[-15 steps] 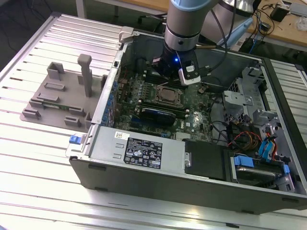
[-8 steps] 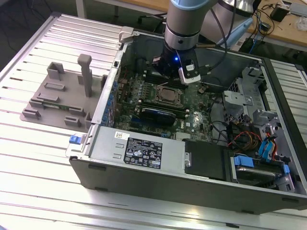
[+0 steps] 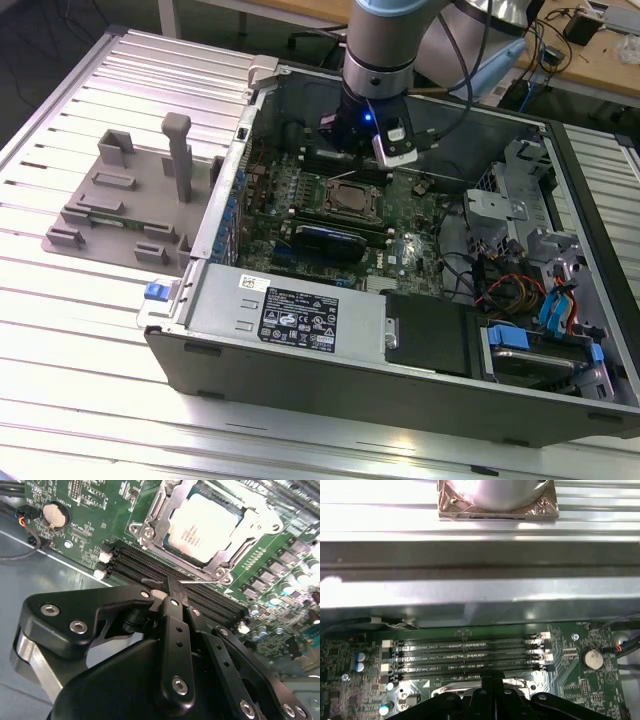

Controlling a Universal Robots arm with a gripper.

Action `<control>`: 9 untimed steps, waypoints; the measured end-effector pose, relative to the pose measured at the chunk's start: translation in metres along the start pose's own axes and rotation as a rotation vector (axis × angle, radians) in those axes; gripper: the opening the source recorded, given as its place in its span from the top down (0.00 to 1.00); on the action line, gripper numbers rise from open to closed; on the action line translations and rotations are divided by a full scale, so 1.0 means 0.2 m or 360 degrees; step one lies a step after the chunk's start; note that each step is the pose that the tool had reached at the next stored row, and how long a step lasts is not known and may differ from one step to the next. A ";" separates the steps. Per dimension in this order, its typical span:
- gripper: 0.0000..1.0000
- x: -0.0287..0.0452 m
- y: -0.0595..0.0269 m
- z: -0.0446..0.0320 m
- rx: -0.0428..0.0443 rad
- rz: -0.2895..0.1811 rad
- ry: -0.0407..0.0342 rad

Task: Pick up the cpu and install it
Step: 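Install the first cpu locking lever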

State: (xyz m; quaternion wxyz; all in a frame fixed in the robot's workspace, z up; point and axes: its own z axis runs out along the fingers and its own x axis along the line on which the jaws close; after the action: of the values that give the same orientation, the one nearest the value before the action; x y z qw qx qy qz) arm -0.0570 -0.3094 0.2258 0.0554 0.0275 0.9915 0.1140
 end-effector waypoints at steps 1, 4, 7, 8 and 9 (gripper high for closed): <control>0.89 0.002 0.004 0.004 0.0000 -0.0001 -0.0004; 0.89 0.012 0.006 0.024 0.0001 -0.0003 -0.0014; 0.89 0.018 0.001 0.044 0.0014 0.0006 -0.0020; 0.89 0.019 0.000 0.046 0.0020 0.0019 -0.0023; 0.89 0.019 0.000 0.047 0.0029 0.0032 -0.0026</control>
State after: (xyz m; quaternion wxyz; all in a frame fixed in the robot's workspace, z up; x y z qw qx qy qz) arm -0.0596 -0.3070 0.2163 0.0623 0.0389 0.9917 0.1054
